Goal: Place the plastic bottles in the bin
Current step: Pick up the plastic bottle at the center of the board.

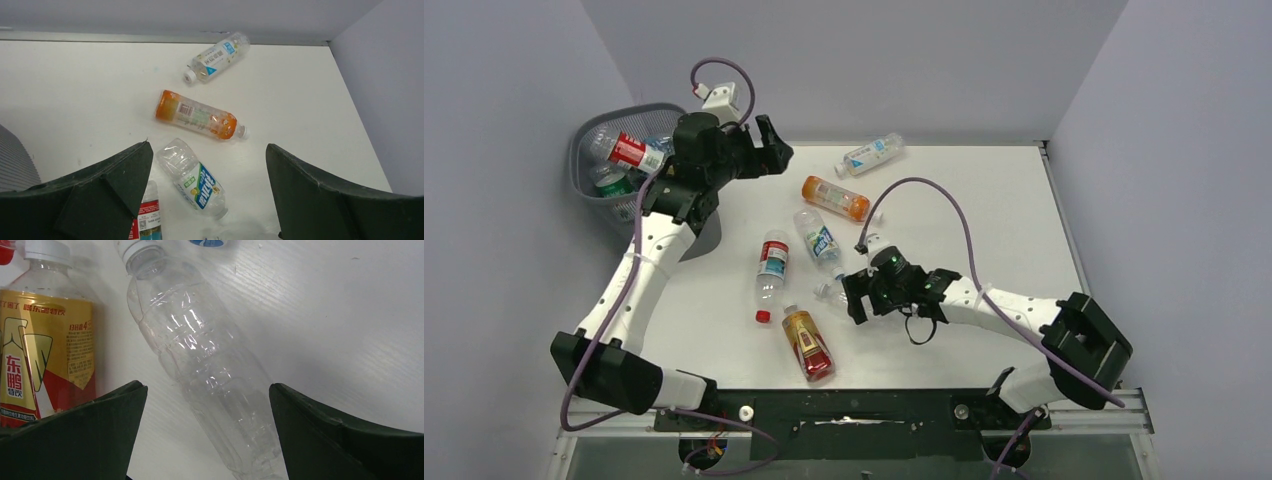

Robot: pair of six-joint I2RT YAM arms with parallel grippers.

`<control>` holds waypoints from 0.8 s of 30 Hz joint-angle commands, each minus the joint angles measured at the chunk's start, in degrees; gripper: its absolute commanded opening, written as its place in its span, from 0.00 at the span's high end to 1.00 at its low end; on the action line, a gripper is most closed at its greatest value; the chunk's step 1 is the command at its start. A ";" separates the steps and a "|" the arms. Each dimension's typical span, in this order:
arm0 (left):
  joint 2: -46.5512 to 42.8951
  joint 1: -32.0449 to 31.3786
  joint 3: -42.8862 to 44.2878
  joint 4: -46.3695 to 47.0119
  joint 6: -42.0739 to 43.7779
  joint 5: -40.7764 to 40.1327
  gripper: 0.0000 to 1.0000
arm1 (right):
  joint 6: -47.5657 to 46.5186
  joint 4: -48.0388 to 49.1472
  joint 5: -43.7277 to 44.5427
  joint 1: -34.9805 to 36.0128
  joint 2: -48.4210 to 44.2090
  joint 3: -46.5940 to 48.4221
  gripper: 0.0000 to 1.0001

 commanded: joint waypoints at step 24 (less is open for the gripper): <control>-2.92 -5.96 -8.32 4.81 -3.22 3.53 0.16 | -1.92 1.40 1.11 4.54 -2.45 -1.72 0.40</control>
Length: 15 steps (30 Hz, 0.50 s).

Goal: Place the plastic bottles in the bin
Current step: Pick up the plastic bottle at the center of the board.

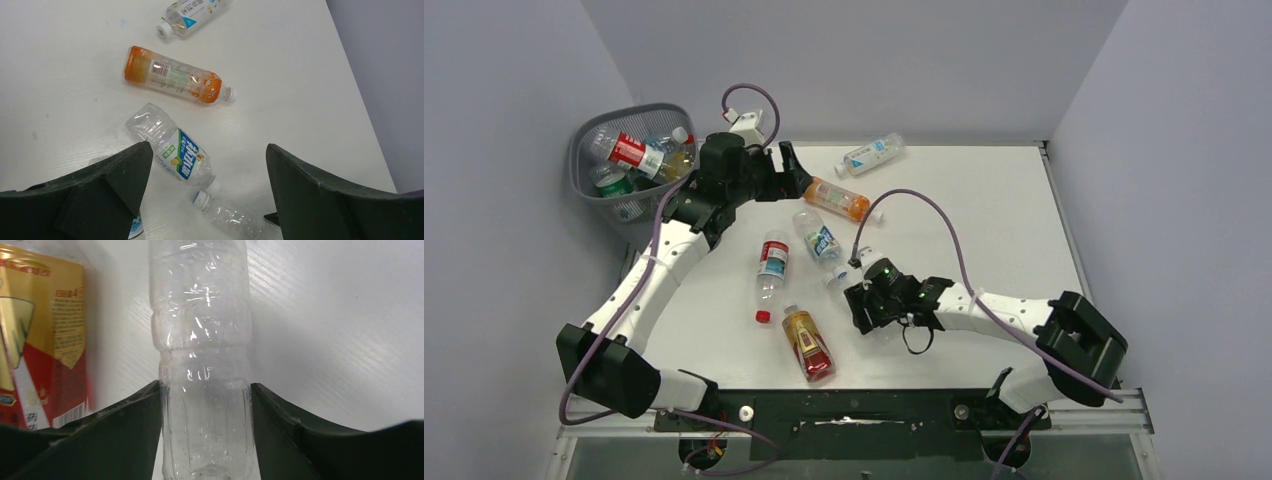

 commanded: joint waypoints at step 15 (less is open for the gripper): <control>-1.96 -0.27 -5.87 15.95 -11.81 13.48 0.16 | -1.17 2.03 6.66 0.46 -18.43 0.84 0.55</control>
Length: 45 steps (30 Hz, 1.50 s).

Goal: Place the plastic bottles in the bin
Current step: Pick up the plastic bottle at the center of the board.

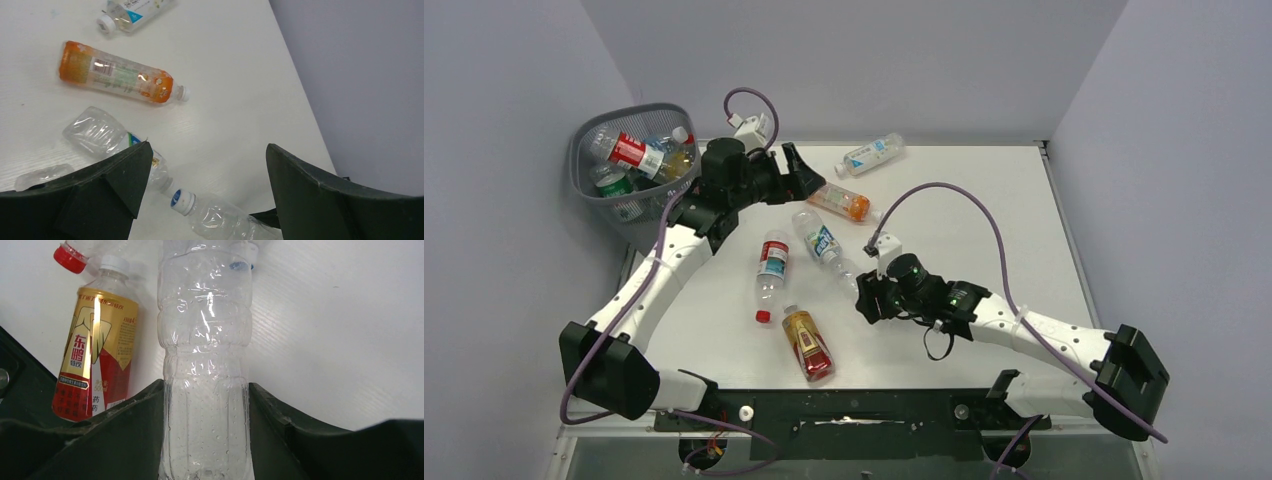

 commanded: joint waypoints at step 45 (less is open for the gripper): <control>6.99 -12.77 -15.87 37.76 -27.60 5.63 0.15 | -5.13 2.89 21.03 -0.26 -4.37 13.94 0.57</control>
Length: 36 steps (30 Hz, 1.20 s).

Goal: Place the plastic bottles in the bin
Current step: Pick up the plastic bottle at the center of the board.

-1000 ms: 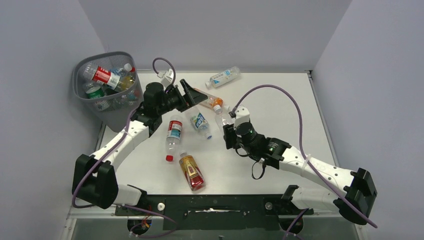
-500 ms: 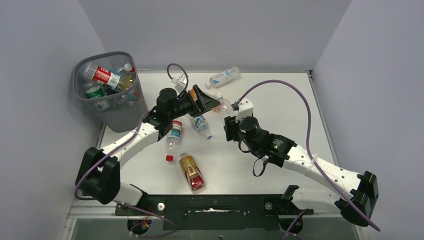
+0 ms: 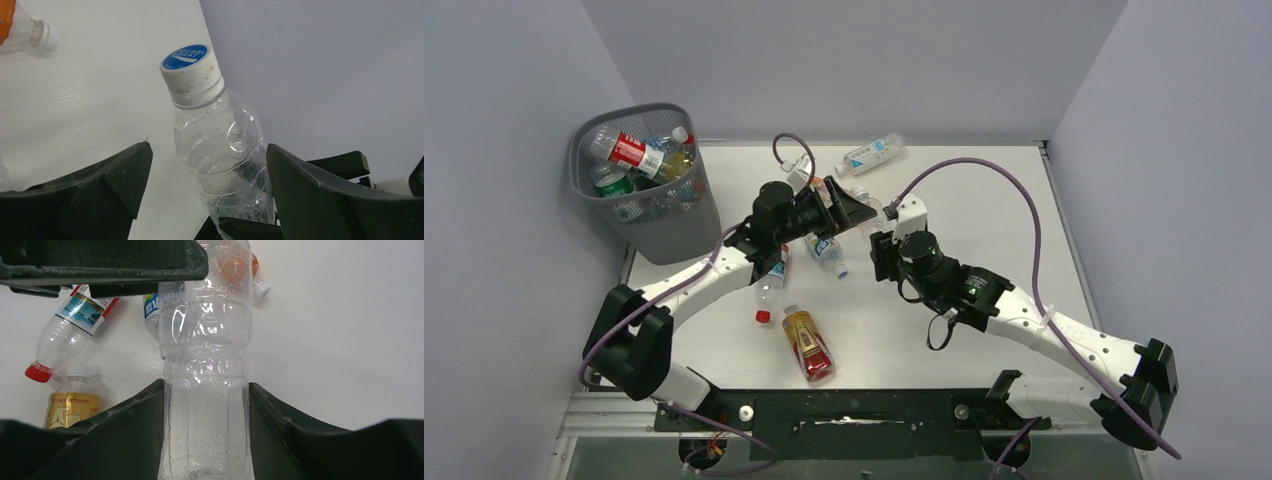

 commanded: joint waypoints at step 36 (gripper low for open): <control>-0.90 16.75 24.60 -21.50 20.79 -0.43 0.60 | 2.94 0.61 -0.68 0.24 -6.50 1.08 0.02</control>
